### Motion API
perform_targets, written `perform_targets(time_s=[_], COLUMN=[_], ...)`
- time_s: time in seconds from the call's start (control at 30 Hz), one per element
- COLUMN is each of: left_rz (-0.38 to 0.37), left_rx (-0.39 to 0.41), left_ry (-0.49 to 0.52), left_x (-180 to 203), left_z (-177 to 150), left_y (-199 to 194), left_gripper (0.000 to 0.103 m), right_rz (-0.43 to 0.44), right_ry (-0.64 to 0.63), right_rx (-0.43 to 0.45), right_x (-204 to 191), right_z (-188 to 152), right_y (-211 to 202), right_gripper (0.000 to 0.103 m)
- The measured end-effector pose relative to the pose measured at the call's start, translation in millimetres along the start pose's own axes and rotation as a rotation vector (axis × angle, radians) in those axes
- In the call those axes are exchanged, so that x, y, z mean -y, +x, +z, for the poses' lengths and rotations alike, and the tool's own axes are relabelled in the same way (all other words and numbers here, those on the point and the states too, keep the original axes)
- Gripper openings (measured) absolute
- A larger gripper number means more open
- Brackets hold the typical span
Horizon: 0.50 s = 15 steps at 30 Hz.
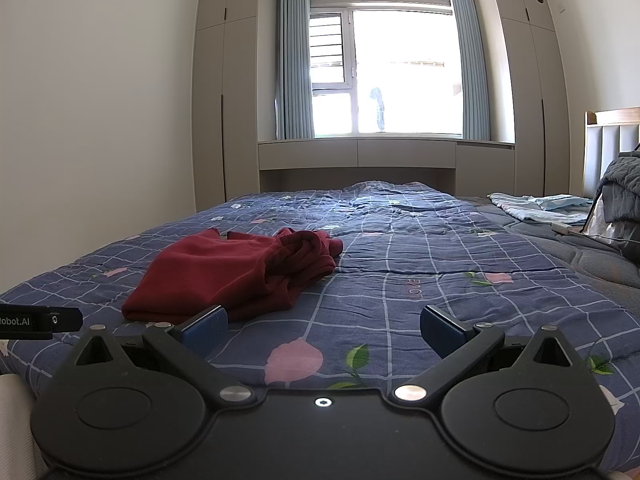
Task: Fold small clothes
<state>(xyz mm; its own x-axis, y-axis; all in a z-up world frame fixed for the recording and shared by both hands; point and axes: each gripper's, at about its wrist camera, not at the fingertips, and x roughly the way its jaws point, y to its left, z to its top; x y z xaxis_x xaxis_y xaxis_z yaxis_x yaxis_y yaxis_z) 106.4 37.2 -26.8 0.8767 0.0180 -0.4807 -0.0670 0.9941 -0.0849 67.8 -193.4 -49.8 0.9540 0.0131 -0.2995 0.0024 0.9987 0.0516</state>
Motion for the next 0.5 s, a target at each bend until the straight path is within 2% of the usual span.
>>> perform_targets(time_s=[0.5], left_rz=[-0.004], left_rx=[-0.013], left_ry=[-0.008], left_x=[-1.2], left_z=[-1.3], left_y=[-1.2], left_gripper=[0.103], right_rz=[0.000], right_ry=[0.000], right_rx=[0.000], right_x=[-0.1], right_z=[0.1], right_y=[-0.1], right_gripper=[0.102])
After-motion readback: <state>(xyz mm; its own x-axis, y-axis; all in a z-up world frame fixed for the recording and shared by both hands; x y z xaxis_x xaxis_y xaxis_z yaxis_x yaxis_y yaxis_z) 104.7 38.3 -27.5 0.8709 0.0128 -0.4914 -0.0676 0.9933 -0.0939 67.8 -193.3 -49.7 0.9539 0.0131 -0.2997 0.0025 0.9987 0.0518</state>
